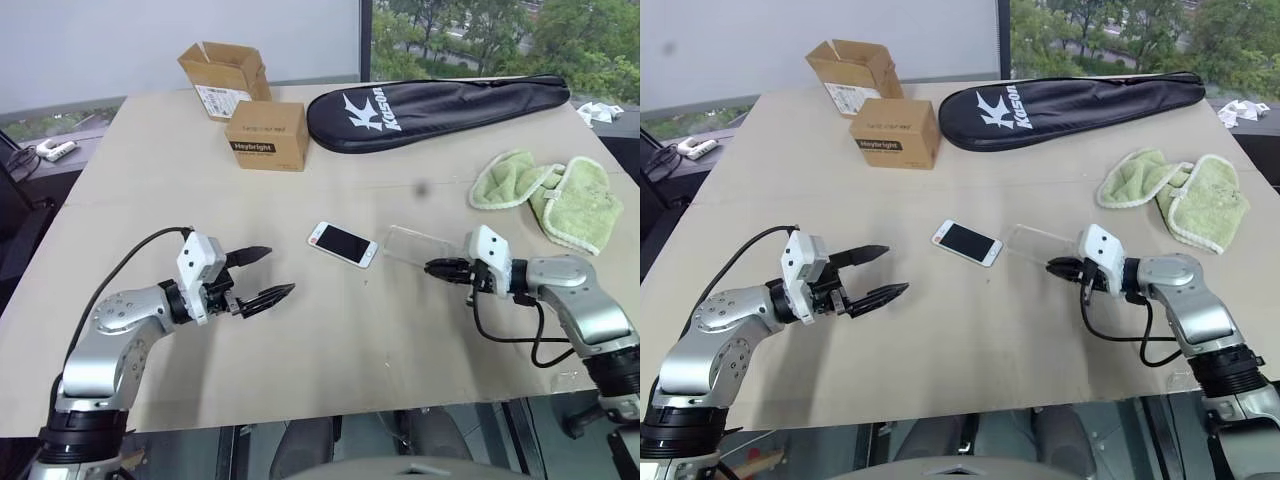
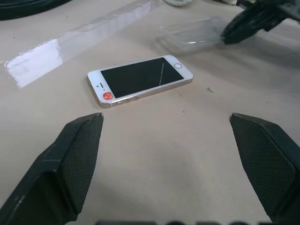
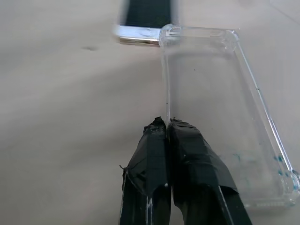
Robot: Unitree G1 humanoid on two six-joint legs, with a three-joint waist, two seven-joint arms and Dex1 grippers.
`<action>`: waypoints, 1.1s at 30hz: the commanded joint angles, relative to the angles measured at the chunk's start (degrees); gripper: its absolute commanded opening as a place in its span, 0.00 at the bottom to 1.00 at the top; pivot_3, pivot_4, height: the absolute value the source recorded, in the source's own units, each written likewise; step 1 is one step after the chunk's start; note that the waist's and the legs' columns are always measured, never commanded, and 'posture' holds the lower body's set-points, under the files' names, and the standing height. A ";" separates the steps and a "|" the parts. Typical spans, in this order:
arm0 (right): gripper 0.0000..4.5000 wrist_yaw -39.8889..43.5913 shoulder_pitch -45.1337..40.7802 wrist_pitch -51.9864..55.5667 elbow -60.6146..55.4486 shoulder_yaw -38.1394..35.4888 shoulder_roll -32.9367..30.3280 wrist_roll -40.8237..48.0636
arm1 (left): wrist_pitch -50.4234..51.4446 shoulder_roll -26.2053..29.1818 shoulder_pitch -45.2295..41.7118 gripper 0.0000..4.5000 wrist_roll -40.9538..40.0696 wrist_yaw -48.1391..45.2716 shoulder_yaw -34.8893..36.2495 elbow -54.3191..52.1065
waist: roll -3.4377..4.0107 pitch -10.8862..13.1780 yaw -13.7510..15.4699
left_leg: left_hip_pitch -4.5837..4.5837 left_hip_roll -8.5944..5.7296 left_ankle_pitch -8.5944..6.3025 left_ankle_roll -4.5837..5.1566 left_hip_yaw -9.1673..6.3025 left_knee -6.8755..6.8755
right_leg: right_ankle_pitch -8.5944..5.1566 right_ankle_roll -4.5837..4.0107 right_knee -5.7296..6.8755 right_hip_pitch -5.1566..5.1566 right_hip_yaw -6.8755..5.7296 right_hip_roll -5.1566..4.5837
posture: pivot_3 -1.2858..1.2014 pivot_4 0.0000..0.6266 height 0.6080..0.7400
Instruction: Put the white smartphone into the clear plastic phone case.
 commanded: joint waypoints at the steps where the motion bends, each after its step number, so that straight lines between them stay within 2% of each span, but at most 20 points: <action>1: 0.01 4.67 1.05 -1.42 -4.02 -0.25 -1.99 2.19 | -0.81 0.10 0.41 1.00 -0.53 0.04 0.81 -2.38 | 0.00 0.00 0.02 | 0.00 0.00 0.00 0.00 -0.01 0.00 | 0.00 0.00 0.00 0.00 -0.01 0.00 | 0.52 0.24 1.00; 8: 0.01 10.13 3.75 -1.68 -5.87 2.96 -7.00 -0.24 | -1.60 0.14 0.71 1.00 0.02 -0.07 0.74 -2.51 | -0.01 0.01 -0.01 | 0.00 0.01 0.00 0.00 -0.01 0.02 | 0.00 0.00 0.01 0.01 -0.02 0.00 | 0.52 0.24 1.00; 11: 0.22 9.38 3.36 -0.72 -5.83 4.00 -7.75 -2.55 | -1.62 0.29 0.76 1.00 -0.17 -0.17 0.94 -2.60 | -0.01 0.01 -0.02 | 0.02 0.02 0.00 0.00 -0.01 0.02 | 0.00 0.00 0.02 0.00 -0.01 0.01 | 0.52 0.24 1.00; 14: 0.52 9.41 2.95 -0.67 -5.16 3.37 -8.49 -3.07 | -1.76 0.37 0.78 1.00 -0.19 -0.22 0.97 -2.47 | -0.03 0.00 0.07 | 0.02 0.02 0.00 0.00 -0.02 0.03 | 0.00 -0.01 0.02 0.01 -0.02 0.00 | 0.52 0.24 1.00; 16: 0.77 9.99 2.61 1.10 -6.31 1.88 -9.29 -1.35 | -1.88 0.44 0.82 1.00 -0.23 -0.26 1.06 -2.49 | -0.03 0.00 0.09 | 0.00 0.01 0.00 -0.01 -0.02 0.07 | 0.00 0.00 0.02 0.02 -0.03 0.00 | 0.52 0.24 1.00; 17: 0.85 10.50 2.20 3.27 -7.50 0.57 -9.99 0.52 | -1.99 0.34 0.75 1.00 -0.33 0.00 1.39 -2.42 | -0.03 0.01 0.10 | 0.00 0.01 0.00 -0.01 -0.02 0.09 | 0.00 0.00 0.02 0.02 -0.03 -0.01 | 0.52 0.24 1.00; 20: 0.98 10.38 0.91 10.05 -12.39 -2.56 -10.12 7.08 | -2.80 -0.41 0.32 1.00 -0.09 1.87 2.86 -1.32 | -0.02 0.04 0.17 | -0.02 0.01 0.00 0.00 -0.01 0.11 | 0.00 0.00 0.03 0.01 -0.02 -0.03 | 0.52 0.24 1.00; 23: 0.98 0.35 -4.33 11.77 -12.87 -3.72 -1.46 7.92 | -3.68 -0.13 0.51 1.00 0.86 2.25 2.80 -0.64 | -0.16 0.09 -0.46 | 0.03 0.13 -0.01 -0.01 0.02 0.10 | 0.01 -0.02 0.02 0.01 0.06 -0.07 | 0.52 0.24 1.00; 25: 0.98 -7.27 -7.78 12.19 -10.33 -1.71 4.80 4.02 | -3.94 0.23 0.69 1.00 1.77 2.73 2.76 -0.04 | -0.16 0.09 -0.69 | 0.07 0.21 0.00 -0.02 0.02 0.09 | 0.04 -0.07 0.06 0.01 0.04 0.03 | 0.52 0.24 1.00; 28: 0.98 -14.49 -10.62 13.81 -8.15 3.17 13.08 -0.06 | -4.21 0.62 0.82 1.00 2.53 3.08 2.94 0.52 | -0.17 0.09 -0.56 | 0.04 0.19 0.02 -0.06 0.00 0.09 | 0.04 -0.09 0.15 -0.04 0.00 0.05 | 0.52 0.24 1.00; 30: 0.98 -19.94 -12.55 16.95 -6.03 6.30 16.96 -4.10 | -3.95 0.78 1.00 1.00 2.14 3.02 3.50 0.12 | -0.16 0.09 -0.29 | -0.02 0.12 0.09 -0.20 -0.02 0.09 | 0.04 -0.08 0.14 -0.08 -0.02 0.06 | 0.52 0.24 1.00; 33: 0.98 -21.88 -14.96 18.30 -2.33 10.40 21.30 -6.77 | -3.94 1.09 2.13 1.00 1.77 2.90 4.81 -0.32 | -0.16 0.10 0.03 | -0.15 0.01 0.16 -0.32 -0.02 0.09 | 0.04 -0.08 0.11 -0.21 0.00 -0.02 | 0.52 0.24 1.00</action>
